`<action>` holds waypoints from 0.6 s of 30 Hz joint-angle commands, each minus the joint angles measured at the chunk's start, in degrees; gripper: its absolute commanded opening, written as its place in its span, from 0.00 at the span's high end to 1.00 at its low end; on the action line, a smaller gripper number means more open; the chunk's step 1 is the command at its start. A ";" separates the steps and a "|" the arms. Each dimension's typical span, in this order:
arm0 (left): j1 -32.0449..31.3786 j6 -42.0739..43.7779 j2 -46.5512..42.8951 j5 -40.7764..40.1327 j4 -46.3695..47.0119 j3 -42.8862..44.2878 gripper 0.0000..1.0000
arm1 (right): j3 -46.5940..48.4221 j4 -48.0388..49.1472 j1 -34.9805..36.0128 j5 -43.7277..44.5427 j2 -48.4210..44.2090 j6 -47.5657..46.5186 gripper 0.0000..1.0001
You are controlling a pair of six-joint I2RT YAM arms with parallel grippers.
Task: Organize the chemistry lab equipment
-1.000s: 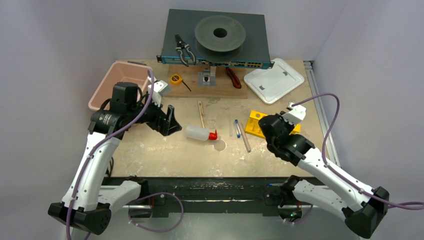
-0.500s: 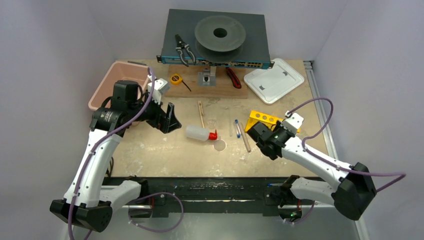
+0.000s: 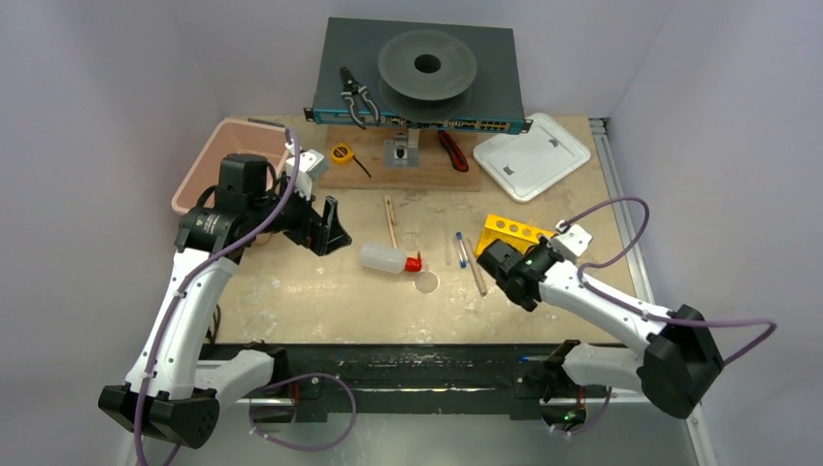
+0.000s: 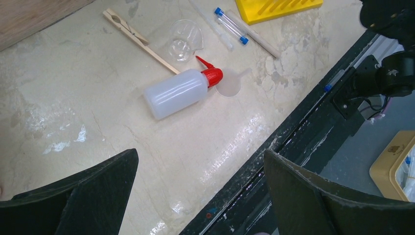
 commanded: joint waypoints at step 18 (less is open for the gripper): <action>0.67 1.42 0.22 0.59 2.16 0.89 0.00 | -3.30 32.63 -5.27 -2.26 -6.14 -30.69 1.00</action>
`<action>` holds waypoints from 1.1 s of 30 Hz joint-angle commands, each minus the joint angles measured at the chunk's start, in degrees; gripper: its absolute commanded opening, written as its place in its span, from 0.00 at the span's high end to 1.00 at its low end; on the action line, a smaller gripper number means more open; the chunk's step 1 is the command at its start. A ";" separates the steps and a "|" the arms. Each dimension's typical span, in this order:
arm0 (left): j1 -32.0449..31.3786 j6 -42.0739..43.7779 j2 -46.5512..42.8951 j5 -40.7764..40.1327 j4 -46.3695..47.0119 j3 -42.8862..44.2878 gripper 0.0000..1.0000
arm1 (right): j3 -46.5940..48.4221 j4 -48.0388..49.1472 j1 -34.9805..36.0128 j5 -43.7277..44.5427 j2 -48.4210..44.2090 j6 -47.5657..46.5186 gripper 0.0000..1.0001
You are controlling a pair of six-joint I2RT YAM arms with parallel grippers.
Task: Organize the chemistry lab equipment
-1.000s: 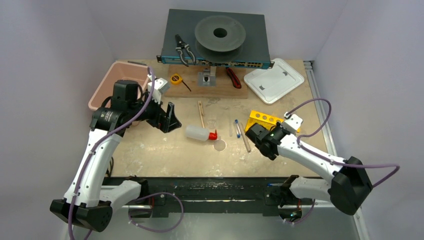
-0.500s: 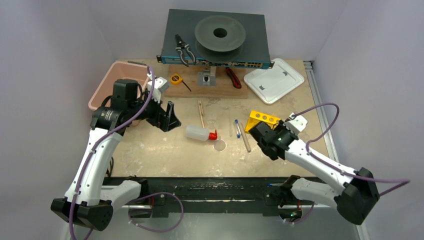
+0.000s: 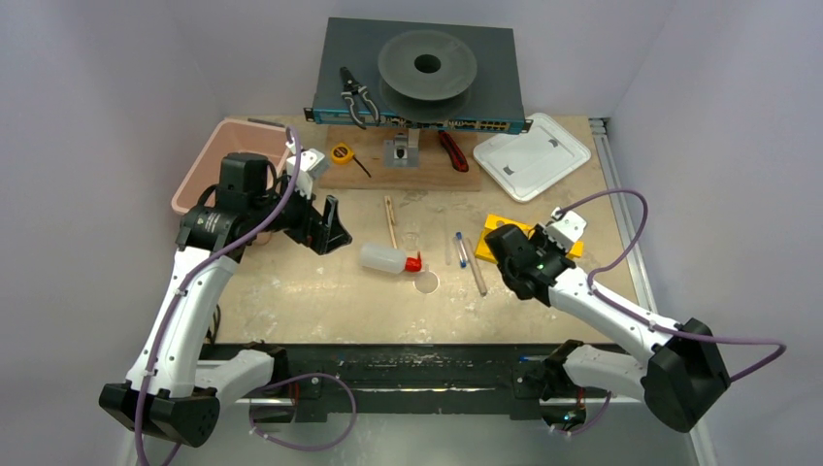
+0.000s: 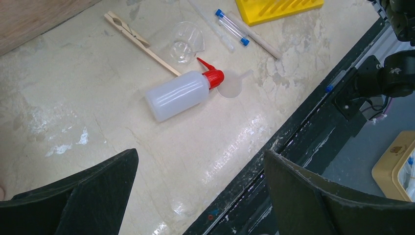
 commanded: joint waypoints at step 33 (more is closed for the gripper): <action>1.05 2.19 -0.60 0.38 1.87 -0.51 0.00 | 0.54 -5.19 -1.35 0.50 1.62 5.23 1.00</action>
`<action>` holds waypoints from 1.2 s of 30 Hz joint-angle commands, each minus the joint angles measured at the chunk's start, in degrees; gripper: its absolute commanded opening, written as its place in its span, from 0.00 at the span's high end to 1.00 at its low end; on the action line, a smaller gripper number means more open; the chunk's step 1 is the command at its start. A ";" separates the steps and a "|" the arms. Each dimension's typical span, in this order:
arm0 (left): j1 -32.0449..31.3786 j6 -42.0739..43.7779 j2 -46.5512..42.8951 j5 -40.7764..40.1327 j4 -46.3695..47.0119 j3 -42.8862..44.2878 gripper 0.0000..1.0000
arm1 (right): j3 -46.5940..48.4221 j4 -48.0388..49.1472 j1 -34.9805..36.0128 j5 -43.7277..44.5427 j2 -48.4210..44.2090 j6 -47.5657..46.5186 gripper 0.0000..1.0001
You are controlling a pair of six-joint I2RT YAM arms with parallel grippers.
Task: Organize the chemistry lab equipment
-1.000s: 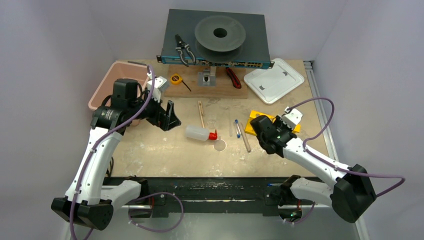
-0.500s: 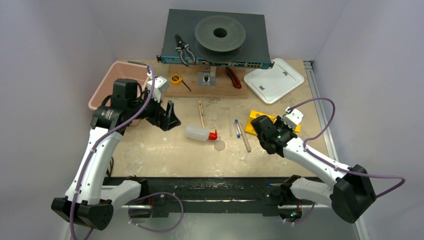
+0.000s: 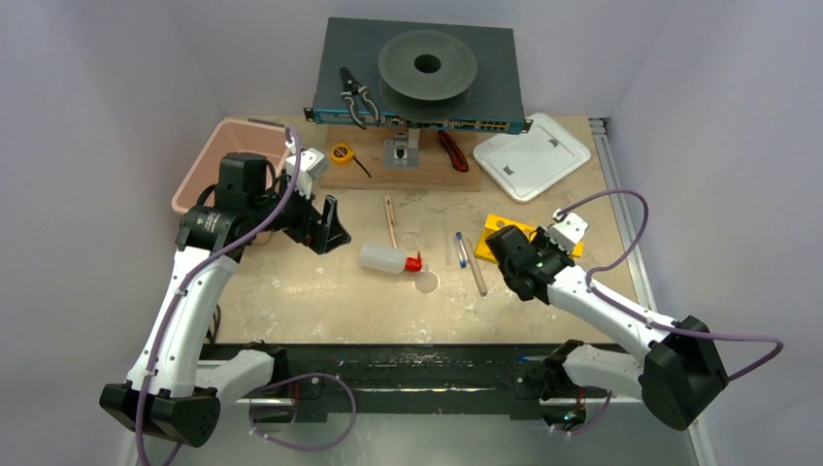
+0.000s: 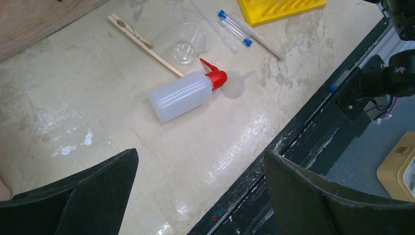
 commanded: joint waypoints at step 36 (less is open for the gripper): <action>1.47 2.22 -0.56 -0.02 1.95 0.06 0.00 | 2.09 -3.47 -0.18 1.02 4.69 5.21 0.80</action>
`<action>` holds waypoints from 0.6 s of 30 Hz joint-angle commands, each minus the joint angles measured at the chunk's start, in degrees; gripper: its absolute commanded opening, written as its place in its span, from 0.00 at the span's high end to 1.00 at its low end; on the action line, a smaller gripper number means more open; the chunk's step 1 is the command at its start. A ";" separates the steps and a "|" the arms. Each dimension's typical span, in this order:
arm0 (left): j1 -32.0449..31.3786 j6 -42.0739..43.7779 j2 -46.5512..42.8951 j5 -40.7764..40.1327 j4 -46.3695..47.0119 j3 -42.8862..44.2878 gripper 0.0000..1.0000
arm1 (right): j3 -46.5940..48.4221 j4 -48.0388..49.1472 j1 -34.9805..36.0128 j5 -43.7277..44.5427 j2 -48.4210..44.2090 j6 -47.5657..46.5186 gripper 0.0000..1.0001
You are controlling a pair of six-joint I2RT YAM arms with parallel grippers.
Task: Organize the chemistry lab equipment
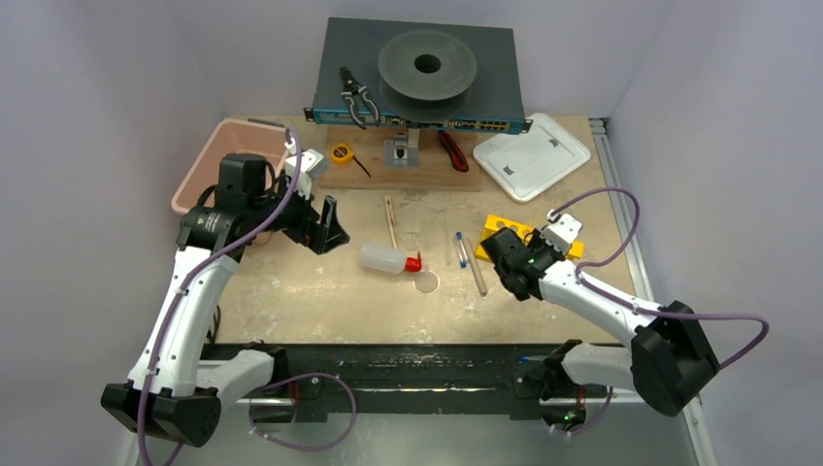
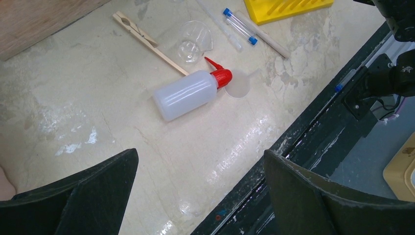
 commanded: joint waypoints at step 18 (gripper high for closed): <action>1.26 0.60 0.09 0.46 0.56 1.97 0.00 | 4.11 4.54 -0.20 -3.16 -5.53 -8.46 0.58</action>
